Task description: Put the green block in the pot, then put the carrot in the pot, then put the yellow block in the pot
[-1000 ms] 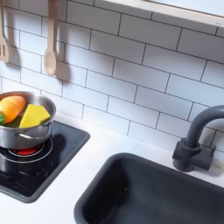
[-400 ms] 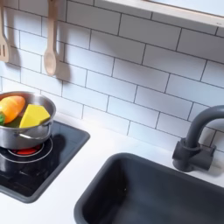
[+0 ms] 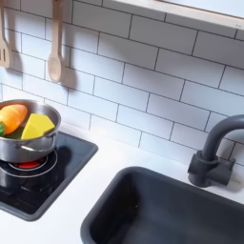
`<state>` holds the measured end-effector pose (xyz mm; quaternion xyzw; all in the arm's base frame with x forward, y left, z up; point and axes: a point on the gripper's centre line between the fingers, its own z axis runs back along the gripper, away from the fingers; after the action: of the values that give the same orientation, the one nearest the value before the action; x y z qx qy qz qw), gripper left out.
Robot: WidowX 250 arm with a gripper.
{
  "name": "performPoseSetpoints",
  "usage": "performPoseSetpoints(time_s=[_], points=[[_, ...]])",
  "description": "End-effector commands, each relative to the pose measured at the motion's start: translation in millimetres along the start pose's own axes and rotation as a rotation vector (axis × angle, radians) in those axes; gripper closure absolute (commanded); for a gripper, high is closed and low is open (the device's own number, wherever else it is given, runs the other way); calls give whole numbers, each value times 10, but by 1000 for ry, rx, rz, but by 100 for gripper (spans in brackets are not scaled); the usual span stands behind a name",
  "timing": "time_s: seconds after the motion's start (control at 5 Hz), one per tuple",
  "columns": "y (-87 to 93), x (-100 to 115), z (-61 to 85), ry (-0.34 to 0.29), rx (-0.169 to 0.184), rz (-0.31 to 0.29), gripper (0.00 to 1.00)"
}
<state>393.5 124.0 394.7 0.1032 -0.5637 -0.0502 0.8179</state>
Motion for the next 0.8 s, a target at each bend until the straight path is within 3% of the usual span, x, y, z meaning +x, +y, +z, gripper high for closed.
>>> performPoseSetpoints(time_s=[0.0, 0.6], points=[[-9, -50, 6, 4, 1, 7, 100], [36, -44, 46, -5, 24, 41, 100]])
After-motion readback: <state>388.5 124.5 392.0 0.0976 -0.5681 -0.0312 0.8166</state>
